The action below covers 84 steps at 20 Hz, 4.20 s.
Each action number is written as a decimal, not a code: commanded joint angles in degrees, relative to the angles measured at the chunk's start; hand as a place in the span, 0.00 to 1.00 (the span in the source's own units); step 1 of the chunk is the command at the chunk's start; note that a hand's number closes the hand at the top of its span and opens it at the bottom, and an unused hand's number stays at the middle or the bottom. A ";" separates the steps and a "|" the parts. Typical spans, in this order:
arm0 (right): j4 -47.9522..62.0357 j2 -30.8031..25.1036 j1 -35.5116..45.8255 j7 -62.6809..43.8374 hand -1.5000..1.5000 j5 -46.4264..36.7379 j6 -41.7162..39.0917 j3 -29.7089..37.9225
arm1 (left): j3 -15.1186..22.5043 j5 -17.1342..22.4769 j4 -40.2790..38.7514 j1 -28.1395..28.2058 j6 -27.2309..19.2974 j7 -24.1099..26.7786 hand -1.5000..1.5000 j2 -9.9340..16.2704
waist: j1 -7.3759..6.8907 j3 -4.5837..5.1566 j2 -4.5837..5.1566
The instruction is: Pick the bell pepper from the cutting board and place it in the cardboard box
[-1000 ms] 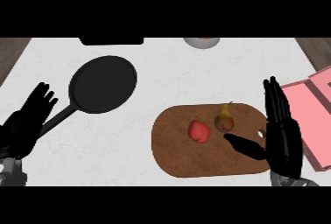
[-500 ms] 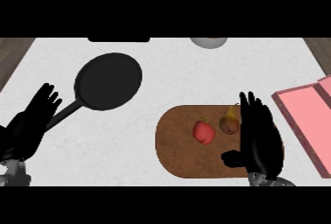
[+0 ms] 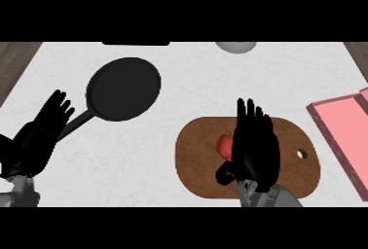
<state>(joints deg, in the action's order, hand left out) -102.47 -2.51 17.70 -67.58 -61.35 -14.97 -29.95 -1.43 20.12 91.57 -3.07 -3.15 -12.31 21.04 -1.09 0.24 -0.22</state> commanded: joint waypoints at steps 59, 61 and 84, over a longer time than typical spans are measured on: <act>23.87 2.45 8.50 -14.01 0.00 7.32 -3.53 2.58 | -4.60 -0.37 2.06 2.27 3.69 -1.40 0.50 -0.94 | 0.56 -0.22 0.12; 23.93 2.45 7.65 -14.05 0.00 7.48 -3.69 2.03 | -2.41 -3.34 1.72 0.01 0.90 -1.55 0.50 -2.79 | 0.94 -0.22 0.14; 25.45 -3.71 5.57 10.84 1.00 7.26 -0.66 8.57 | -5.19 -2.78 6.61 4.01 4.06 -3.95 0.50 -3.75 | 0.96 -0.26 0.14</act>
<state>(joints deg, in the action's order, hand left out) -75.58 -2.87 26.16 -60.41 -56.78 -15.19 -25.23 -6.35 17.05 94.92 -0.88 0.75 -14.74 17.53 -0.22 0.03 -0.12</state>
